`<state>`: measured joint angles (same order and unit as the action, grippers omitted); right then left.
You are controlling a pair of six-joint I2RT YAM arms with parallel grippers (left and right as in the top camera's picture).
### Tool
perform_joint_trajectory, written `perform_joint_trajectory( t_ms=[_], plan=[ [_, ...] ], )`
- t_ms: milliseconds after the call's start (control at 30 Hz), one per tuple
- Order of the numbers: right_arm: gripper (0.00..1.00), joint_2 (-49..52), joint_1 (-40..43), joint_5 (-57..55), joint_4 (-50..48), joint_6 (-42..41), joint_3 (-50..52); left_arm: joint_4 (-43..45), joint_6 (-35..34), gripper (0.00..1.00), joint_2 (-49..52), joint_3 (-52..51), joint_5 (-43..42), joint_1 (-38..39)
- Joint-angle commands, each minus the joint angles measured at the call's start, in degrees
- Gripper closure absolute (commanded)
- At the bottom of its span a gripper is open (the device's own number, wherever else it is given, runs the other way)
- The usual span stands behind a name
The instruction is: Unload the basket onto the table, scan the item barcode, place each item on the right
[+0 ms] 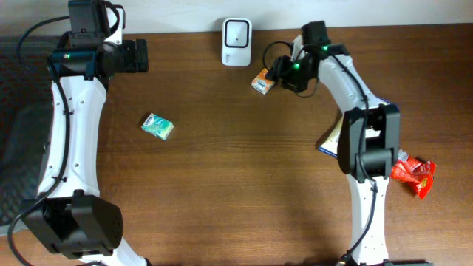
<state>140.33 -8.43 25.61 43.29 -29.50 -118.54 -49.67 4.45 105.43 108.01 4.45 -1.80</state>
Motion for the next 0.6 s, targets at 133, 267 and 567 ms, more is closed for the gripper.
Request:
perform_joint_trajectory(
  t_ms=[133,267,567],
  plan=[
    [0.6,-0.17,-6.67,-22.1,-1.57,-14.8,1.03,0.11,-0.15,0.01,-1.16,0.09,-0.59,-0.02],
    [0.63,0.31,-6.6,-23.78,-2.19,-15.56,1.03,0.11,-0.15,0.01,-1.16,0.11,-0.59,-0.02],
    [0.67,0.61,-5.86,-22.62,-2.23,-14.03,1.01,0.11,-0.15,0.01,-1.16,0.09,-0.59,-0.02]
  ],
)
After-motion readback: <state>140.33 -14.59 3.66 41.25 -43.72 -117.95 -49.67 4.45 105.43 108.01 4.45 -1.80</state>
